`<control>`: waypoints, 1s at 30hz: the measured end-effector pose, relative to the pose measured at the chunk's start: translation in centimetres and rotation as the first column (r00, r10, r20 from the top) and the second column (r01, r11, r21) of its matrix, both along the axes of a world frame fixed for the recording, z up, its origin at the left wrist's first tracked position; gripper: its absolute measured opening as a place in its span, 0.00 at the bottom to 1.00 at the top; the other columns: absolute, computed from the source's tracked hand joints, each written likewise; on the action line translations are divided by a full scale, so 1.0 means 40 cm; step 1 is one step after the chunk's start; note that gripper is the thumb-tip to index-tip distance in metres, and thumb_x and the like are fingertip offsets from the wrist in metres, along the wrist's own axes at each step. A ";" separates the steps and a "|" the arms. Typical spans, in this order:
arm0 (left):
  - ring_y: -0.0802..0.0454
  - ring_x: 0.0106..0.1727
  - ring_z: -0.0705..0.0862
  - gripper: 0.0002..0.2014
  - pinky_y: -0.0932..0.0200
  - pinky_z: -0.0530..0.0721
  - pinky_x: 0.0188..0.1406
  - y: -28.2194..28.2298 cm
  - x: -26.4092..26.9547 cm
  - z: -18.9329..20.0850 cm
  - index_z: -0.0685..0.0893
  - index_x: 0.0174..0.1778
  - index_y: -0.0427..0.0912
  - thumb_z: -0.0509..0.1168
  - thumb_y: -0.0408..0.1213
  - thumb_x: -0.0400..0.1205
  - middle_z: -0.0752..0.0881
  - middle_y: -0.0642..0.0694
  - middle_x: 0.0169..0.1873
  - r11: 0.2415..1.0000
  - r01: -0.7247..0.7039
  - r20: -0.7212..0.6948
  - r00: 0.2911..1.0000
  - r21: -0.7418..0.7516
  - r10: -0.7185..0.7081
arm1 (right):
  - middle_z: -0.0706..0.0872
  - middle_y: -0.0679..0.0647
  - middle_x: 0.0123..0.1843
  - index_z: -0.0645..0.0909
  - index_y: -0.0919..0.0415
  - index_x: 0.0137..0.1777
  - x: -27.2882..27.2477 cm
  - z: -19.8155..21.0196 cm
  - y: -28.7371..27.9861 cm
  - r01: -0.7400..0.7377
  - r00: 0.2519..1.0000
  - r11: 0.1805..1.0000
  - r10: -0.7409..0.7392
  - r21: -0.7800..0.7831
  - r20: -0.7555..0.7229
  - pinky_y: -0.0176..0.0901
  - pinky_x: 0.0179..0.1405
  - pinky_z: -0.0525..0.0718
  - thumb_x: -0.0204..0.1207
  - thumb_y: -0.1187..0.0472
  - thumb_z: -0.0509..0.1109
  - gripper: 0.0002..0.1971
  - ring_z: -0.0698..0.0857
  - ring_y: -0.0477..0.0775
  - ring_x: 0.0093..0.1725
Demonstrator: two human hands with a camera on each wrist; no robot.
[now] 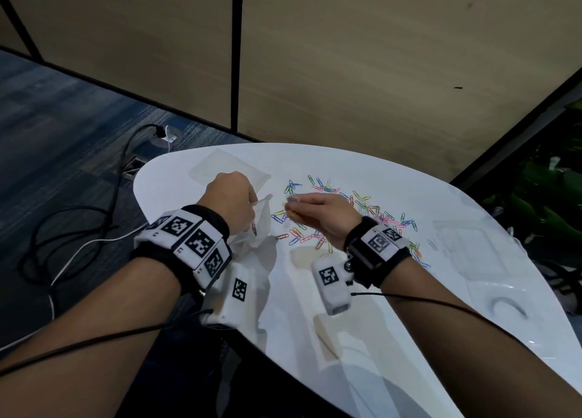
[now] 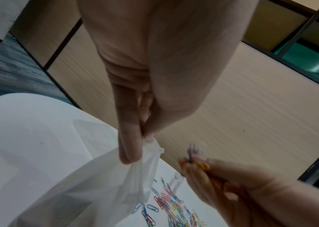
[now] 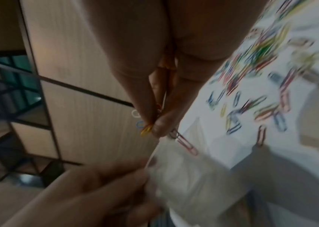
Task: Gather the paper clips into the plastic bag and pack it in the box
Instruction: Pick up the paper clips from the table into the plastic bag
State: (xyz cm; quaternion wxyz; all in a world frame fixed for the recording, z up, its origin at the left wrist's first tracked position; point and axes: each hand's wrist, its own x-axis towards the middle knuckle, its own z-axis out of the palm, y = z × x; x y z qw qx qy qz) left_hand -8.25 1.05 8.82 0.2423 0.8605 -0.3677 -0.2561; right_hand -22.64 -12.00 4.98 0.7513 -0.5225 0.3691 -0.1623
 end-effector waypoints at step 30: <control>0.36 0.53 0.92 0.13 0.45 0.91 0.58 0.013 0.046 0.003 0.91 0.55 0.40 0.64 0.25 0.82 0.89 0.37 0.55 0.997 -0.059 0.006 0.998 -0.043 0.060 | 0.62 0.61 0.83 0.66 0.59 0.79 0.175 -0.210 -0.148 -0.954 0.298 -0.017 0.024 -0.298 -0.954 0.60 0.76 0.70 0.84 0.48 0.60 0.27 0.65 0.64 0.80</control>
